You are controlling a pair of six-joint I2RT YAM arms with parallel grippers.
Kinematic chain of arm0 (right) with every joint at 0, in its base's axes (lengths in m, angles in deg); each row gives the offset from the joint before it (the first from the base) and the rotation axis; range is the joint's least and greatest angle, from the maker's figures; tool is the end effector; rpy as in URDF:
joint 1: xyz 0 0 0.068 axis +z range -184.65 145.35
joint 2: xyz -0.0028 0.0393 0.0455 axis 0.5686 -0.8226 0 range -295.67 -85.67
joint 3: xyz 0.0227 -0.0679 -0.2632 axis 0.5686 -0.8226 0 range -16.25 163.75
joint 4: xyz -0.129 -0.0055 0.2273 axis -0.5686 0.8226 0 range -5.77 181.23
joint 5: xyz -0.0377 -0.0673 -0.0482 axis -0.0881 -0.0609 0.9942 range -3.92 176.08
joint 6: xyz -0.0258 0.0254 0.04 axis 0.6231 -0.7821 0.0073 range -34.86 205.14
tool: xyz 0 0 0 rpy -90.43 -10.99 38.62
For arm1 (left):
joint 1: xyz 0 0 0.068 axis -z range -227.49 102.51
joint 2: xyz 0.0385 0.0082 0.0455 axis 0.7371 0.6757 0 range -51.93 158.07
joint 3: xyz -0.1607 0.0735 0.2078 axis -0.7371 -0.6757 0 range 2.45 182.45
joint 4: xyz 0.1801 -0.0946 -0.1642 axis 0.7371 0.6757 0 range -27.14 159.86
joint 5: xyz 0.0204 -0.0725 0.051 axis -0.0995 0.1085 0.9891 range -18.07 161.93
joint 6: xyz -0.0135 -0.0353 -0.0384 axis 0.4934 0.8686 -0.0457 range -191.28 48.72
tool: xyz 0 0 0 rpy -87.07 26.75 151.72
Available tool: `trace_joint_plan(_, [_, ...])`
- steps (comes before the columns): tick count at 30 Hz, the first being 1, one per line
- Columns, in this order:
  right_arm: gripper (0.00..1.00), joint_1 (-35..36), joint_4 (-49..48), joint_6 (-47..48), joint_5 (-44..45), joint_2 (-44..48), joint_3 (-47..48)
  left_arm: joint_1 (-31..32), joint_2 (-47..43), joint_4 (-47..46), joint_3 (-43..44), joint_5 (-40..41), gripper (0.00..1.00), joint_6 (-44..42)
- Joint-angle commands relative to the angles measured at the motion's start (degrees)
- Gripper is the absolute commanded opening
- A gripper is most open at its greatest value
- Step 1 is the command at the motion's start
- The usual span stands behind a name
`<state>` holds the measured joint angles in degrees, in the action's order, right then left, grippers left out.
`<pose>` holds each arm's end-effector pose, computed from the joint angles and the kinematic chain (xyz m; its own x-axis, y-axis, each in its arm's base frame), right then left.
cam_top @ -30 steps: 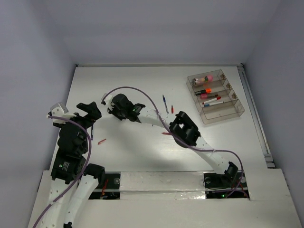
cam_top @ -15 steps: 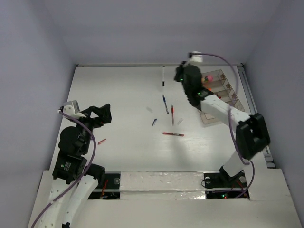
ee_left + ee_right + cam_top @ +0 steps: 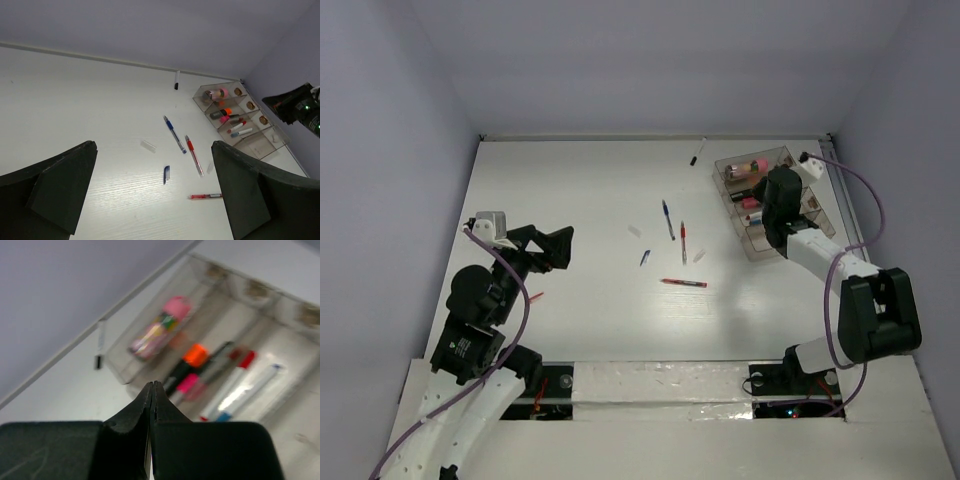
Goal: Sort the stationery into containers
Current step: Move the pen to the center of the board.
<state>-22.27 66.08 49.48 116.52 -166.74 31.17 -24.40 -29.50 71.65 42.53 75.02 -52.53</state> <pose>0.3137 0.0504 0.2604 -0.0420 0.5055 -0.8618 0.3892 0.8027 0.4518 0.0922 -0.0372 0.3626 0.0239 -0.3590 -0.9330 0.3698 0.8703 -0.3254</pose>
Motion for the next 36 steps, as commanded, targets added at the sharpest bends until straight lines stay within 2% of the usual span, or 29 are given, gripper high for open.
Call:
trace_joint_plan(1, [0.0,0.6,0.8,3.9,-13.4,-5.5,10.6,0.3,0.2,-3.0,0.1,-0.6,0.99,-1.0])
trace_joint_plan(4, [0.0,2.4,3.9,6.9,-16.0,-10.7,15.9,0.3,0.1,-2.8,0.2,-0.4,0.99,-1.0])
trace_joint_plan(6, [0.0,3.8,7.2,8.8,-16.6,-14.1,23.1,0.3,0.6,-2.9,0.3,-0.5,0.99,-1.0])
trace_joint_plan(10, [0.06,6.4,21.4,11.8,-16.8,-26.8,41.0,0.3,1.0,-2.6,0.4,-0.4,0.99,-1.1])
trace_joint_plan(12, [0.19,7.3,27.2,12.5,-15.2,-34.5,50.3,0.3,1.0,-2.5,0.4,-0.2,0.99,-1.1])
trace_joint_plan(14, [0.37,7.3,31.2,11.9,-14.4,-38.9,55.7,0.3,1.0,-2.4,0.4,0.0,0.99,-1.1])
trace_joint_plan(18, [0.52,7.8,35.6,11.1,-14.0,-48.2,67.9,0.3,1.7,-2.6,0.4,-0.5,0.99,-1.1])
trace_joint_plan(19, [0.55,7.8,36.8,10.9,-14.3,-52.2,73.6,0.3,1.8,-2.6,0.4,-0.6,0.99,-1.0])
trace_joint_plan(23, [0.55,8.5,43.9,11.1,-12.4,-61.9,87.5,0.3,2.3,-2.6,0.4,-0.8,0.99,-1.2])
trace_joint_plan(26, [0.55,8.5,45.3,11.1,-9.5,-66.6,92.8,0.3,2.3,-2.6,0.5,-0.7,0.99,-1.2])
trace_joint_plan(32, [0.55,8.5,44.3,11.8,-4.2,-68.3,92.5,0.3,2.5,-2.6,0.5,-1.0,0.99,-1.2])
trace_joint_plan(36, [0.54,8.5,45.2,11.5,-5.3,-71.3,93.7,0.3,2.4,-2.5,0.6,-1.0,0.99,-1.2])
